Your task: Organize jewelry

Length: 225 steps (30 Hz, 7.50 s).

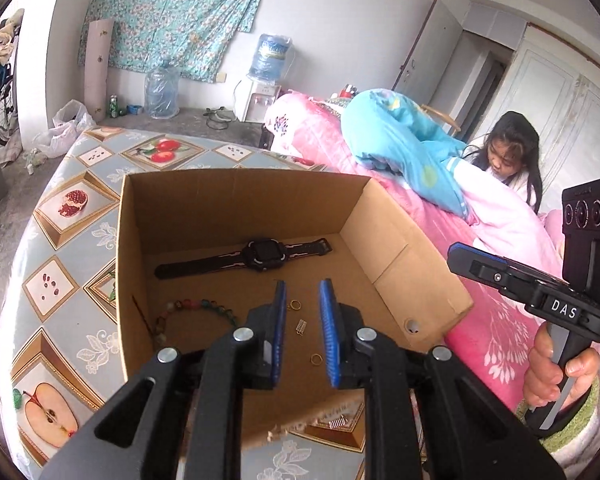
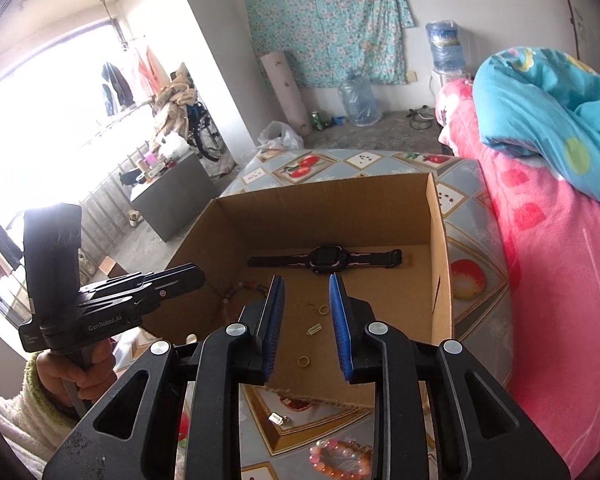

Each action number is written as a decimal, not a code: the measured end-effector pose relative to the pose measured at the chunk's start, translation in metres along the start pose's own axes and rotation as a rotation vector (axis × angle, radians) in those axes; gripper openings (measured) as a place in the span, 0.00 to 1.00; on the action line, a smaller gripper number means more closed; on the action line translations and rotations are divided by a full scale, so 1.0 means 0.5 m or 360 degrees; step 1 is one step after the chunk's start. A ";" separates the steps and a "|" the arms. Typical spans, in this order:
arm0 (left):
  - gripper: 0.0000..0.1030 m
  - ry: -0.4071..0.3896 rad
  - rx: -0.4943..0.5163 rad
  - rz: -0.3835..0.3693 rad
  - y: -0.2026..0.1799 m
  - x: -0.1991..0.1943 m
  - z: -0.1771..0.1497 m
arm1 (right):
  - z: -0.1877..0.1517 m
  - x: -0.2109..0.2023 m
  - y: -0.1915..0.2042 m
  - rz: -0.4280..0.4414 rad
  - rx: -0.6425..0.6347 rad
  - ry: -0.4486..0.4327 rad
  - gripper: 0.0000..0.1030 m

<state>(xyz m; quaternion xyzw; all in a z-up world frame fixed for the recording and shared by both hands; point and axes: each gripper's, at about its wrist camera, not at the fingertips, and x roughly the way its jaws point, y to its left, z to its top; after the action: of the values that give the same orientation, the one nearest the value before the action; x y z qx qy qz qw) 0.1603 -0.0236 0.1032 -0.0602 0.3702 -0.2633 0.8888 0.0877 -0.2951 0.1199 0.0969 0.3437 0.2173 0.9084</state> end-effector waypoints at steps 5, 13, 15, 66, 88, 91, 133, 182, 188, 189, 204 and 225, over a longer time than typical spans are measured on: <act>0.15 -0.0079 0.0119 -0.0140 -0.017 -0.096 -0.068 | -0.059 -0.047 0.037 0.0160 -0.0120 -0.0021 0.24; 0.18 0.0071 0.0157 -0.0105 -0.027 -0.093 -0.193 | -0.173 0.076 0.030 0.0155 0.0072 0.0341 0.24; 0.18 0.0142 0.0193 0.0034 -0.028 -0.057 -0.219 | -0.191 0.117 0.027 0.0125 0.0102 0.0414 0.23; 0.26 0.0326 0.0690 0.0122 -0.090 0.092 -0.294 | -0.205 0.118 -0.056 0.0269 0.0501 0.0337 0.15; 0.02 0.0268 0.0398 0.0034 -0.036 0.095 -0.254 | -0.221 0.111 -0.009 -0.0074 0.0145 0.0421 0.20; 0.02 0.0222 0.0349 0.0047 -0.026 0.075 -0.246 | -0.235 0.133 0.025 -0.0184 -0.0026 0.0475 0.21; 0.02 0.0133 0.0336 0.0031 -0.045 0.052 -0.253 | -0.288 0.085 -0.087 -0.0370 0.0151 0.0356 0.27; 0.02 0.0199 0.0404 -0.0057 -0.096 0.069 -0.277 | -0.295 0.154 0.000 -0.0395 -0.0067 0.0440 0.17; 0.02 0.0197 0.0394 -0.0051 -0.091 0.068 -0.278 | -0.297 0.161 0.011 -0.0483 -0.0148 0.0444 0.17; 0.02 0.0199 0.0392 -0.0051 -0.090 0.068 -0.279 | -0.298 0.161 0.009 -0.0485 -0.0152 0.0444 0.17; 0.02 0.0191 0.0387 -0.0048 -0.088 0.064 -0.278 | -0.300 0.168 0.045 -0.0448 -0.0235 0.0459 0.00; 0.02 0.0188 0.0390 -0.0050 -0.091 0.062 -0.279 | -0.280 0.157 0.039 -0.0412 -0.0328 0.0558 0.05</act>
<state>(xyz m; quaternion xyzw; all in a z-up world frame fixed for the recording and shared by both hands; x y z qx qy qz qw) 0.0630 -0.0660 -0.0026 0.0588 0.3861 -0.3234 0.8619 0.0403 -0.2381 -0.0238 -0.0803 0.4817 0.1465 0.8603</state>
